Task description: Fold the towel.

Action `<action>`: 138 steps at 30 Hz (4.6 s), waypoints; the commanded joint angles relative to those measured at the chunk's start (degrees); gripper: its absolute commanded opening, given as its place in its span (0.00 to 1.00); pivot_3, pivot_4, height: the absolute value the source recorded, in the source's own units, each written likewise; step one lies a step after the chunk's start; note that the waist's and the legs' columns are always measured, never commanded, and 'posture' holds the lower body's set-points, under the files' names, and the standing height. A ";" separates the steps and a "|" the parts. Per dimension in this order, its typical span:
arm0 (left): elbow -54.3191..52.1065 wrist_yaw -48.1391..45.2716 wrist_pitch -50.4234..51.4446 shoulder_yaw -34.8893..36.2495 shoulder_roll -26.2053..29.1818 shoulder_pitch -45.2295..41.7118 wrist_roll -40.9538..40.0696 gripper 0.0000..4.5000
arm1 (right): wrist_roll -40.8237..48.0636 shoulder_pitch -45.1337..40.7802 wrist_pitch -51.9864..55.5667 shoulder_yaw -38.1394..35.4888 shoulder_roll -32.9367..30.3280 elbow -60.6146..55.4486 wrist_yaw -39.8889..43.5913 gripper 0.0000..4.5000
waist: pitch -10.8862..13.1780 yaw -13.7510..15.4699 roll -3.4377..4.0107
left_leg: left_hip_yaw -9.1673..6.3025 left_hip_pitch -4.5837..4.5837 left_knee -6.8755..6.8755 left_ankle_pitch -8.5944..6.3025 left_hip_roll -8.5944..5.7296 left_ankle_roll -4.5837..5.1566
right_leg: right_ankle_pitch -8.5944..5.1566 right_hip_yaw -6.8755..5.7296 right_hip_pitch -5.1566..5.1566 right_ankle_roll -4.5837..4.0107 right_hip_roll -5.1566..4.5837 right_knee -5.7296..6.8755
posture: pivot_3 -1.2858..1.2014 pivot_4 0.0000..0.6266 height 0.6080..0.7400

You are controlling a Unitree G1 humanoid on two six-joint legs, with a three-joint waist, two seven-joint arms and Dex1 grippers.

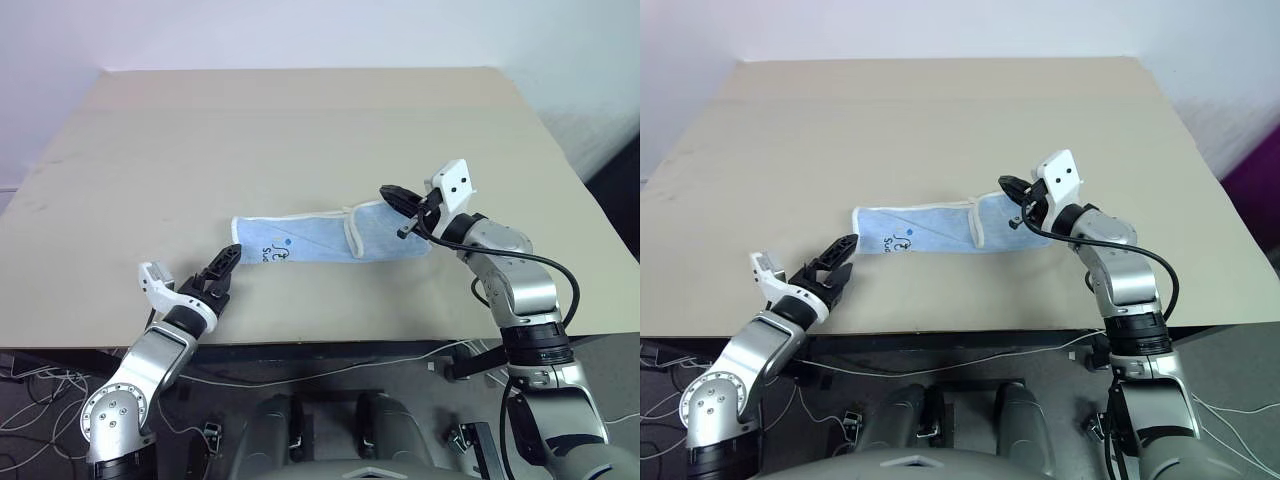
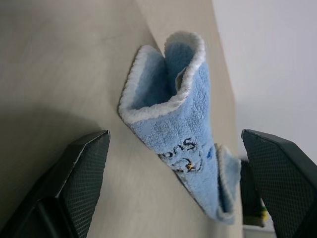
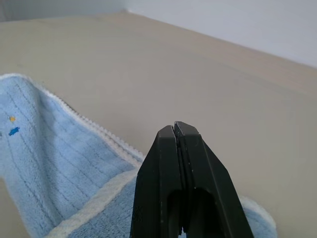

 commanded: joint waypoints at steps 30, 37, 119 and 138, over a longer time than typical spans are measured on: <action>12.45 -11.53 15.40 1.28 13.87 -2.73 2.47 0.10 | -1.33 2.55 -1.61 -1.43 0.58 -1.65 -1.08 0.00 | 0.03 -0.72 0.04 | 0.11 -0.08 -0.39 0.07 0.03 -0.17 | 0.01 0.22 -0.32 0.00 0.01 -0.06 | 0.52 0.24 1.00; 5.57 -6.09 12.75 4.39 11.91 1.55 -6.32 0.10 | -1.51 1.78 -2.30 -0.77 1.00 -0.10 -0.64 0.00 | 0.04 -0.53 0.03 | 0.23 0.00 -0.88 0.25 0.03 -0.47 | -0.07 0.45 -0.59 -0.16 0.03 -0.04 | 0.52 0.24 1.00; 10.86 2.52 3.30 10.41 24.77 -14.73 -11.44 0.01 | -1.74 0.58 -2.11 0.12 1.91 0.14 -0.89 0.00 | 0.15 0.56 -0.05 | 0.35 -0.09 -0.88 0.51 0.55 -0.85 | -0.05 -0.52 0.00 -0.32 0.22 -0.76 | 0.52 0.24 1.00; 10.86 -21.31 16.03 -20.74 15.88 -40.57 12.73 0.01 | -1.97 1.73 -2.75 -0.47 2.66 -0.55 -2.68 0.00 | 0.19 -0.07 -0.09 | 0.49 -0.35 -0.87 0.71 0.55 -0.77 | 0.17 -0.51 -0.18 0.11 0.54 -0.75 | 0.52 0.24 1.00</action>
